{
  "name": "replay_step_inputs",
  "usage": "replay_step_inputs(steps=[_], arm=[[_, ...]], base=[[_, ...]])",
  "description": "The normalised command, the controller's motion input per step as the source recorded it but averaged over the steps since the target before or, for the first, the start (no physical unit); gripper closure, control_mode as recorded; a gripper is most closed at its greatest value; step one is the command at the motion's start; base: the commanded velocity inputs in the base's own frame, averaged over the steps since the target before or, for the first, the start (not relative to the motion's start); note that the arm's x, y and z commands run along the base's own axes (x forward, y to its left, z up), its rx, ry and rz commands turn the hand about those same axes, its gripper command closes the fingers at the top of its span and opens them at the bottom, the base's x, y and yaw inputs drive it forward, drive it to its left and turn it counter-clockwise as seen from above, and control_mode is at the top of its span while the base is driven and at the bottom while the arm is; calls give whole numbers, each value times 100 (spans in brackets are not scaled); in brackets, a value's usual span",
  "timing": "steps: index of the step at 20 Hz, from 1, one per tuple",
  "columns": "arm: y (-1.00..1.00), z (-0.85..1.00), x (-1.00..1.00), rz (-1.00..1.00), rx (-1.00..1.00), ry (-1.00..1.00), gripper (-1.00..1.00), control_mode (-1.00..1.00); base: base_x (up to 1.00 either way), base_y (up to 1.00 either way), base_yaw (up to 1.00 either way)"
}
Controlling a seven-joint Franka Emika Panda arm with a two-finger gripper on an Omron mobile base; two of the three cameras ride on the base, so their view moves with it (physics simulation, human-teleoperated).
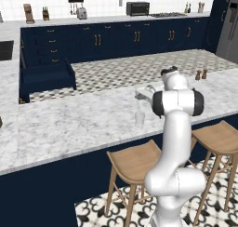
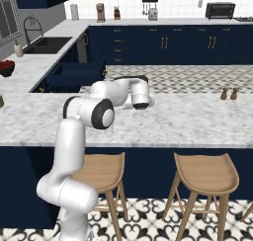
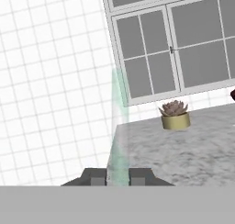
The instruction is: Take a straw from the drawer in front and place it inside the glass cup on the dining counter.
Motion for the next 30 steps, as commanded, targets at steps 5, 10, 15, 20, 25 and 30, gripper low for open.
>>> replay_step_inputs(steps=[5, 10, 15, 20, 25, 30], arm=[[0, -31, 29, 2, 1, 0, 100, -100], [-1, -28, 22, 0, 1, 0, 100, -100], [0, -9, -9, 0, 1, 0, 100, -100], [-1, 0, -33, 0, 1, 0, 100, -100], [0, 0, -46, 0, 2, 0, 100, -100], [0, -10, -25, 0, 2, 0, 100, -100]], base=[[0, 0, 0], [0, 0, 0], [0, 0, 0], [0, 0, 0], [0, 0, 0], [0, 0, 0]])
